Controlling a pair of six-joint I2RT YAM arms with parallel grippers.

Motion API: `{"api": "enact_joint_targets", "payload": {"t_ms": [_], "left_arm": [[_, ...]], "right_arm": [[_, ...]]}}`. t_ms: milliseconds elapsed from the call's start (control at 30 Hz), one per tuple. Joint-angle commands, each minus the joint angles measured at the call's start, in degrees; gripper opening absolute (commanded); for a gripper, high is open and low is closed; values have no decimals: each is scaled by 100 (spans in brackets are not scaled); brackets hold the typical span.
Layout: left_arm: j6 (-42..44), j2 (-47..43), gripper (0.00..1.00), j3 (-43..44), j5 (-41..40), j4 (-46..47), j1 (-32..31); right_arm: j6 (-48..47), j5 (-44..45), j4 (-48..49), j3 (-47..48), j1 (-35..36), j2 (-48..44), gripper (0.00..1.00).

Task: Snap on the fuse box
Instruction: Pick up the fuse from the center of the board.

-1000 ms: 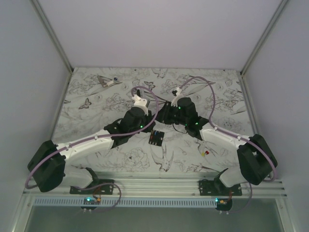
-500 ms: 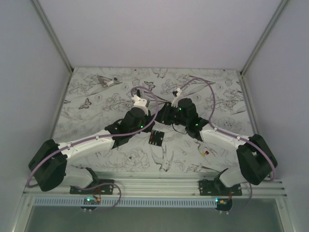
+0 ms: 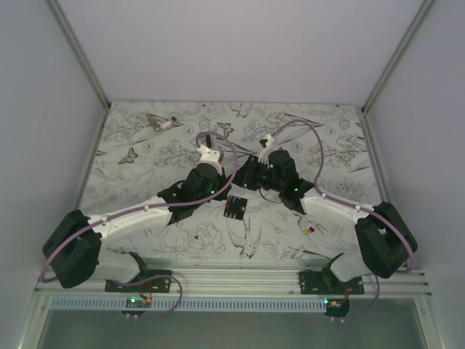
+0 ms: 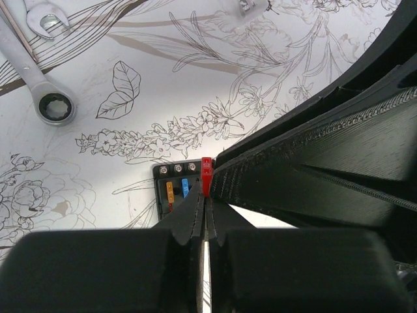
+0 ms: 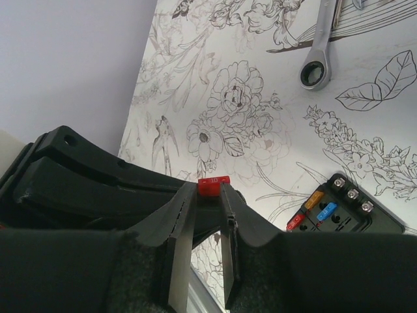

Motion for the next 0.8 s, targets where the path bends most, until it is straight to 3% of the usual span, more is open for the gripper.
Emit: {"api": "enact_joint_targets", "payload": {"t_ms": [0, 100, 200, 367, 567, 767], "left_arm": [[153, -195, 0, -139, 11, 248, -19], [444, -280, 0, -188, 388, 247, 60], [754, -544, 0, -270, 1293, 238, 333], [1087, -912, 0, -382, 2993, 216, 822], [1332, -1225, 0, -250, 4788, 43, 1116], [1513, -1369, 0, -27, 5488, -317, 1117]], "right_arm": [[17, -30, 216, -35, 62, -193, 29], [-369, 15, 140, -26, -9, -389, 40], [-1266, -337, -43, 66, -214, -641, 48], [-2848, -1940, -158, 9, -762, -1084, 48], [-4500, -3299, -866, 56, -848, -1478, 48], [-5085, -3992, -1246, 145, -848, -1605, 43]]}}
